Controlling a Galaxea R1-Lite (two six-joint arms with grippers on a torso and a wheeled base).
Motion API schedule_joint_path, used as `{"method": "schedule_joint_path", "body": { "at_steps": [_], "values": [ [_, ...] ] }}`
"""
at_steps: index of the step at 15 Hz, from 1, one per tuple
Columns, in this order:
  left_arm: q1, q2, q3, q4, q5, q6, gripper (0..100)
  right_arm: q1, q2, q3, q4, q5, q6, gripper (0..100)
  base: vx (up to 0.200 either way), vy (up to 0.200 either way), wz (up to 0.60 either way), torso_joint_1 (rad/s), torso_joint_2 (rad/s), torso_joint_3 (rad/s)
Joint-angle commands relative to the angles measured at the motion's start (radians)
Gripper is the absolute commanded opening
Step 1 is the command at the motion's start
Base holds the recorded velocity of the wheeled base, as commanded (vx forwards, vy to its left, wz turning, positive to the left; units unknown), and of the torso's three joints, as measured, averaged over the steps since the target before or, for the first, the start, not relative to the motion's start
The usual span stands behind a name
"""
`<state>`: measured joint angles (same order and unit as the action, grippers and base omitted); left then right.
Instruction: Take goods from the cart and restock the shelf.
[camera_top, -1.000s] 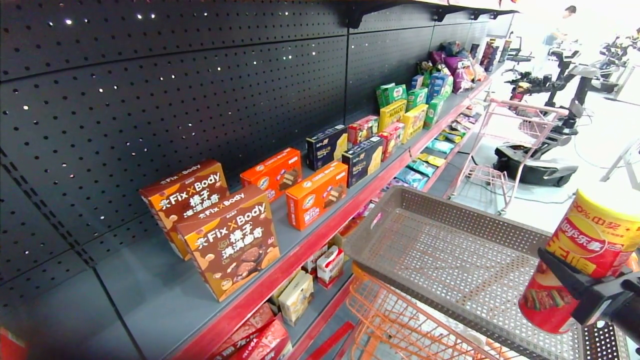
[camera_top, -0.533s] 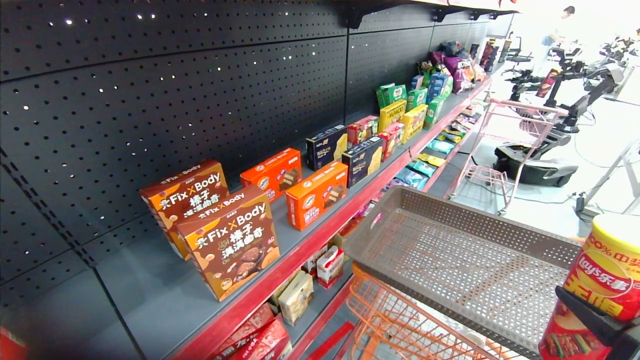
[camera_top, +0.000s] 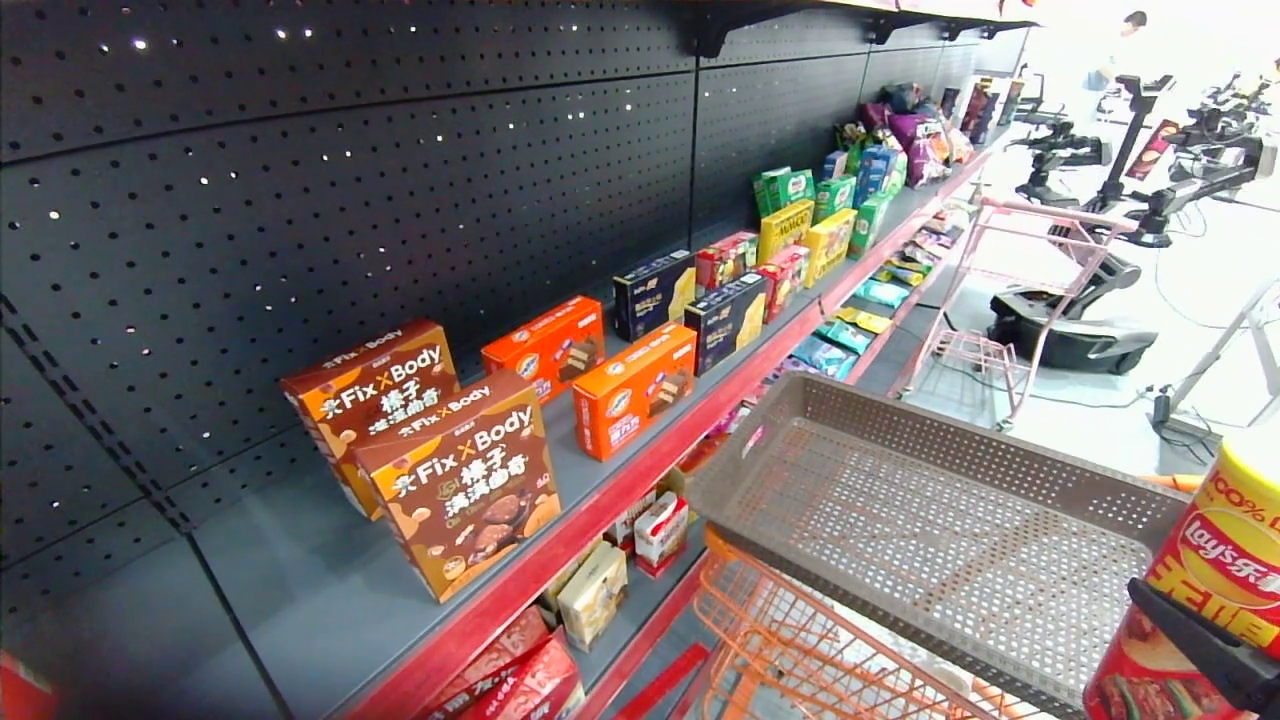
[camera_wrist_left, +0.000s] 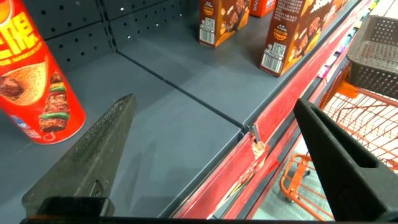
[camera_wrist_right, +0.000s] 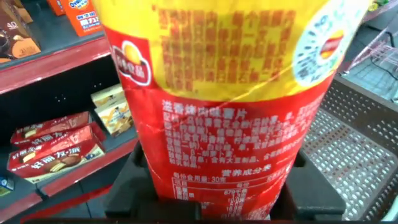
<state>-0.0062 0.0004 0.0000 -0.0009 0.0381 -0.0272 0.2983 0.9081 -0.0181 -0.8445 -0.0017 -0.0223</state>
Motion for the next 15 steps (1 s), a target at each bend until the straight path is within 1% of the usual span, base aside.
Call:
{"method": "schedule_joint_path", "body": {
  "at_steps": [1,7,14,15],
  "values": [
    [0.0,0.0,0.0,-0.001,0.0,0.0,100,0.002,0.015,0.003,-0.001,0.002,-0.002,0,0.0,0.0,0.6,0.007,0.0,0.007],
    [0.0,0.0,0.0,0.001,0.0,0.0,100,0.008,0.018,0.004,0.001,0.006,-0.001,0,0.0,0.0,0.6,0.004,0.0,0.002],
    [0.0,0.0,0.0,-0.001,0.0,0.0,100,0.015,0.009,0.01,0.001,0.048,-0.002,0,0.0,0.0,0.6,0.004,0.0,0.002],
    [0.0,0.0,0.0,-0.001,0.0,0.0,100,0.016,0.005,0.01,0.001,0.046,-0.002,0,0.0,0.0,0.0,0.0,0.0,0.0]
  ]
}}
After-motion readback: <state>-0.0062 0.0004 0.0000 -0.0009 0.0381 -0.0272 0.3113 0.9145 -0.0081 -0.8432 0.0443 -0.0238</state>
